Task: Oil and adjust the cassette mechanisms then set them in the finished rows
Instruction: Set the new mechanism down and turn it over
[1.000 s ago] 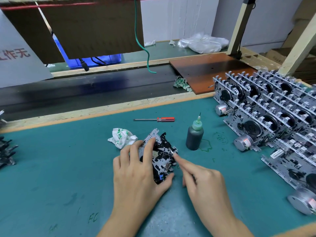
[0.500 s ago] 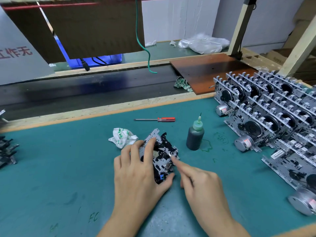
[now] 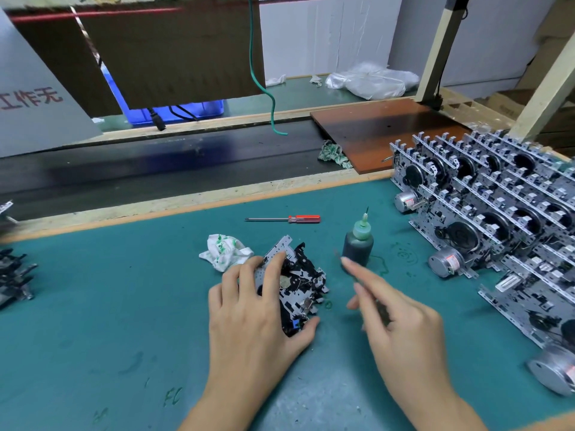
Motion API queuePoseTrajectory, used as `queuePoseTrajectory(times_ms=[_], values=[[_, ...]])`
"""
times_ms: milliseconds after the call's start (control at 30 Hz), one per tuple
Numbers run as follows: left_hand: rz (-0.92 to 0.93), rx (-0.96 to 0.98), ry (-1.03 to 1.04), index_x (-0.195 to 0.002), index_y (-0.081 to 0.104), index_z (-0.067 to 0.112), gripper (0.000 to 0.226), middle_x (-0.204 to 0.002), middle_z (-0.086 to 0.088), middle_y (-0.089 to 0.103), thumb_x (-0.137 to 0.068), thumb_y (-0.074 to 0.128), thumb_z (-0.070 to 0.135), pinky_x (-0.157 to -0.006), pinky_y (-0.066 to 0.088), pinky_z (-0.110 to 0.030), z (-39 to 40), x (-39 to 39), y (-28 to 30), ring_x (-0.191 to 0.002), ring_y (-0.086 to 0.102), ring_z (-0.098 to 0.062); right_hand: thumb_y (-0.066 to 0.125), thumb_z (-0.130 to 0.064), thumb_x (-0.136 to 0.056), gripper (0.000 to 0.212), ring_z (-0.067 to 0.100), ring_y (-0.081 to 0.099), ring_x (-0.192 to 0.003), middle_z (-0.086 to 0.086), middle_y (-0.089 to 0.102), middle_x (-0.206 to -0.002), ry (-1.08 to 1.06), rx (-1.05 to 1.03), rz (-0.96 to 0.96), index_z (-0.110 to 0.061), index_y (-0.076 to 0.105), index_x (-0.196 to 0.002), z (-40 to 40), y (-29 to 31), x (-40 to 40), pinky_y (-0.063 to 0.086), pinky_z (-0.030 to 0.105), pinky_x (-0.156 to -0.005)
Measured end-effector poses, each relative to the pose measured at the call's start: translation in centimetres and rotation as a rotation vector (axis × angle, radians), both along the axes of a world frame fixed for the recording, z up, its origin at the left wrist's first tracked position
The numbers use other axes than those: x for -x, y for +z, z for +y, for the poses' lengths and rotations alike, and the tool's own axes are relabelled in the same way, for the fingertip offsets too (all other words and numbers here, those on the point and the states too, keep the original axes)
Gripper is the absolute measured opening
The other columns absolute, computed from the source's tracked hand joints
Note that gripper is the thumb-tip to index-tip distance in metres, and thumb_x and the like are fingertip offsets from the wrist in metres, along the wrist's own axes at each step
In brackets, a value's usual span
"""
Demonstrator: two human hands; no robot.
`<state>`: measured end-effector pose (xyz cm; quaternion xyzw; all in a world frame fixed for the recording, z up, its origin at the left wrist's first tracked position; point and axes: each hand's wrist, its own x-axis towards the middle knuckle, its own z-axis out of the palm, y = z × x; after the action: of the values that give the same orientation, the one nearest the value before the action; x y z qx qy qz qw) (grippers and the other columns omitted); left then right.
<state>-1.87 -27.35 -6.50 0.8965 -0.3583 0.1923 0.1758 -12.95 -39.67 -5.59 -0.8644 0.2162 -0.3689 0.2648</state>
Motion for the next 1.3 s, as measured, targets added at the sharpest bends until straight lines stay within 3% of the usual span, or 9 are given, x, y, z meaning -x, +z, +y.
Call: queuePoseTrajectory(times_ms=[100, 167, 267, 367, 533, 800, 1033, 1167, 1300], values=[[-0.006, 0.007, -0.003, -0.122, 0.060, 0.012, 0.080, -0.107, -0.012, 0.060, -0.058, 0.063, 0.060, -0.077, 0.031, -0.039, 0.0, 0.1, -0.1, -0.101, 0.044, -0.030, 0.073, -0.011, -0.081, 0.030, 0.012, 0.057, -0.065, -0.013, 0.066, -0.076, -0.131, 0.127, 0.177, -0.030, 0.072, -0.103, -1.7, 0.3, 0.5, 0.043, 0.027, -0.051], [-0.010, 0.011, -0.001, -0.122, 0.060, 0.012, 0.078, -0.107, -0.013, 0.060, -0.060, 0.059, 0.060, -0.078, 0.031, -0.038, 0.0, 0.1, -0.1, -0.101, 0.044, -0.030, 0.079, -0.004, -0.073, 0.030, 0.022, 0.058, -0.076, -0.007, 0.065, -0.079, -0.151, 0.171, 0.261, -0.025, 0.074, -0.094, -2.4, 0.3, 0.5, 0.045, 0.029, -0.056], [0.002, 0.015, 0.004, -0.122, 0.061, 0.012, 0.077, -0.107, -0.013, 0.060, -0.063, 0.053, 0.061, -0.077, 0.031, -0.038, 0.0, 0.1, 0.0, -0.101, 0.044, -0.029, 0.077, -0.016, -0.076, 0.019, 0.014, 0.050, -0.079, -0.008, 0.061, -0.077, 0.010, 0.194, 0.227, -0.021, 0.072, -0.094, -1.6, 0.8, -0.6, 0.040, 0.024, -0.065], [0.008, 0.018, -0.003, -0.121, 0.062, 0.012, 0.076, -0.107, -0.013, 0.061, -0.061, 0.057, 0.060, -0.077, 0.031, -0.037, -0.1, 0.1, 0.1, -0.101, 0.044, -0.029, 0.066, -0.029, -0.079, 0.015, 0.010, 0.047, -0.074, -0.011, 0.055, -0.072, 0.113, 0.208, 0.217, -0.022, 0.067, -0.093, -0.5, 1.7, -2.8, 0.034, 0.025, -0.064], [0.023, 0.033, -0.018, -0.120, 0.063, 0.012, 0.077, -0.108, -0.013, 0.061, -0.061, 0.055, 0.061, -0.077, 0.031, -0.036, -0.1, 0.1, 0.1, -0.101, 0.045, -0.028, 0.052, -0.047, -0.089, 0.019, 0.009, 0.045, -0.098, -0.012, 0.049, -0.088, 0.150, 0.256, 0.465, -0.032, 0.058, -0.098, -1.1, 2.0, -5.4, 0.021, 0.019, -0.067], [0.045, 0.028, -0.021, -0.119, 0.064, 0.012, 0.077, -0.108, -0.013, 0.062, -0.062, 0.051, 0.062, -0.078, 0.032, -0.036, -0.2, 0.1, 0.2, -0.101, 0.045, -0.027, 0.048, -0.044, -0.090, 0.021, 0.009, 0.045, -0.104, -0.011, 0.056, -0.097, 0.131, 0.320, 0.518, -0.032, 0.059, -0.102, -0.8, 1.7, -5.7, 0.019, 0.022, -0.068], [0.014, 0.027, -0.014, -0.119, 0.064, 0.012, 0.076, -0.107, -0.014, 0.062, -0.064, 0.051, 0.062, -0.077, 0.031, -0.037, -0.2, 0.0, 0.1, -0.102, 0.044, -0.027, 0.052, -0.043, -0.087, 0.016, 0.004, 0.047, -0.094, -0.012, 0.046, -0.079, 0.137, 0.257, 0.446, -0.032, 0.061, -0.094, -1.0, 1.3, -5.5, 0.020, 0.020, -0.060], [0.008, 0.032, -0.013, -0.119, 0.064, 0.012, 0.075, -0.107, -0.014, 0.062, -0.064, 0.052, 0.061, -0.077, 0.032, -0.036, -0.2, 0.0, 0.1, -0.102, 0.044, -0.027, 0.060, -0.037, -0.084, 0.009, 0.007, 0.050, -0.089, -0.011, 0.054, -0.079, 0.137, 0.229, 0.416, -0.030, 0.063, -0.087, -0.7, 1.4, -5.5, 0.029, 0.023, -0.061], [-0.003, 0.037, -0.016, -0.119, 0.064, 0.012, 0.075, -0.107, -0.014, 0.062, -0.064, 0.052, 0.061, -0.077, 0.032, -0.037, -0.2, 0.0, 0.0, -0.102, 0.045, -0.028, 0.088, -0.029, -0.053, 0.023, 0.012, 0.057, -0.059, -0.011, 0.055, -0.055, 0.078, 0.287, 0.425, -0.028, 0.066, -0.060, -0.2, 1.8, -5.4, 0.033, 0.016, -0.045]])
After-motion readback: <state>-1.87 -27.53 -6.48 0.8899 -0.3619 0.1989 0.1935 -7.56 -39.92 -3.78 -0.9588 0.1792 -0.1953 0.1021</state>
